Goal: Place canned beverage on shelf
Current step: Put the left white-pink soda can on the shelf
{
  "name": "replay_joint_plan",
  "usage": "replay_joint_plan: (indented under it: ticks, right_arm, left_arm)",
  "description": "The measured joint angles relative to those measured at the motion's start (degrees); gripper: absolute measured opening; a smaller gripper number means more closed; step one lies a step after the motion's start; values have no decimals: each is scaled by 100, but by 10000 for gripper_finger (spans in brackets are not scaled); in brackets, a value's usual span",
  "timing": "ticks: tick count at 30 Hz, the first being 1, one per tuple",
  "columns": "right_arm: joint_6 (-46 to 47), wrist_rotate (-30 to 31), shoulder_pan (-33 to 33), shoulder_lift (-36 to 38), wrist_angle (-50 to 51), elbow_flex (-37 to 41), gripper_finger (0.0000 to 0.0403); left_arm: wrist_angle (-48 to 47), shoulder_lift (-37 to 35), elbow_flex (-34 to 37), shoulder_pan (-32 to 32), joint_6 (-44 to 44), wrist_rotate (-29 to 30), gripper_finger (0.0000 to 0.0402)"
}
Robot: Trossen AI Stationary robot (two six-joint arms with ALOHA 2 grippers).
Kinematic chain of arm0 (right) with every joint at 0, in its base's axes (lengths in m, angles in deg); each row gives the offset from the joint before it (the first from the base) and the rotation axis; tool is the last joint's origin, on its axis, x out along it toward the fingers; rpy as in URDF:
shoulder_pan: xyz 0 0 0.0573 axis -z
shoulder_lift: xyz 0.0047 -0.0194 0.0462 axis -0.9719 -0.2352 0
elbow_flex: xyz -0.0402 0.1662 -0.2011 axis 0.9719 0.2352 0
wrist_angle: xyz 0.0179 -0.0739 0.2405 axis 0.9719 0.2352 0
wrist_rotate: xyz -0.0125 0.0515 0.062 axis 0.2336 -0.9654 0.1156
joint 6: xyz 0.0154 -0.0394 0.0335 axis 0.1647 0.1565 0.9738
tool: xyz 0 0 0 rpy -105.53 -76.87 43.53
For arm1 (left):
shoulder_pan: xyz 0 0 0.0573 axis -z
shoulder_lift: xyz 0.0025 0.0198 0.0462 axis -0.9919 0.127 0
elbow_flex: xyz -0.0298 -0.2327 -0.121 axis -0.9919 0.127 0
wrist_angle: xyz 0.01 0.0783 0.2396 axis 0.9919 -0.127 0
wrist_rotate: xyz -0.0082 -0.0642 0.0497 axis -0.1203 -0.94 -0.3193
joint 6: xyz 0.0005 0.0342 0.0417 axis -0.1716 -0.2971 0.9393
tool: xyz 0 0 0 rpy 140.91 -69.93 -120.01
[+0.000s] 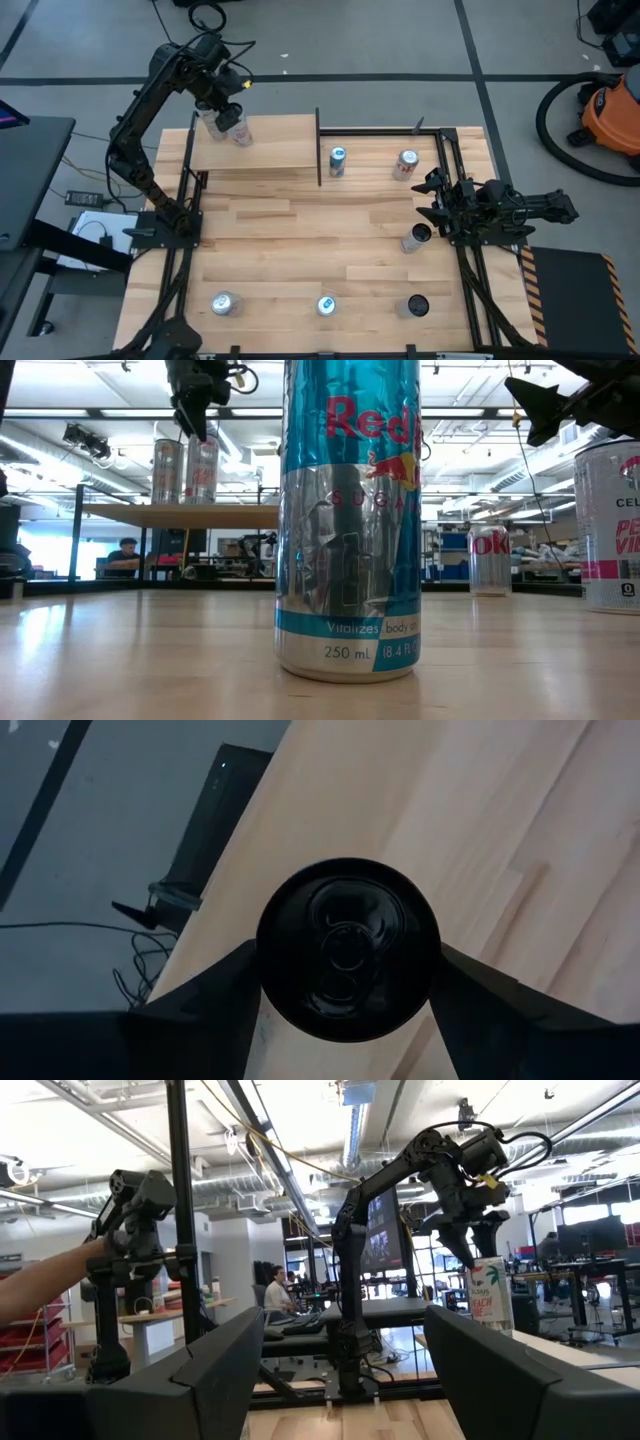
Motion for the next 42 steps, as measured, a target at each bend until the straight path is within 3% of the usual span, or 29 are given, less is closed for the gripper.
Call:
replay_joint_plan:
  ticks: [42]
  right_arm:
    - [0, 0, -2, -1, 1, 1, 285]
  left_arm:
    - [219, 1, 2, -146, 5, -154, 257]
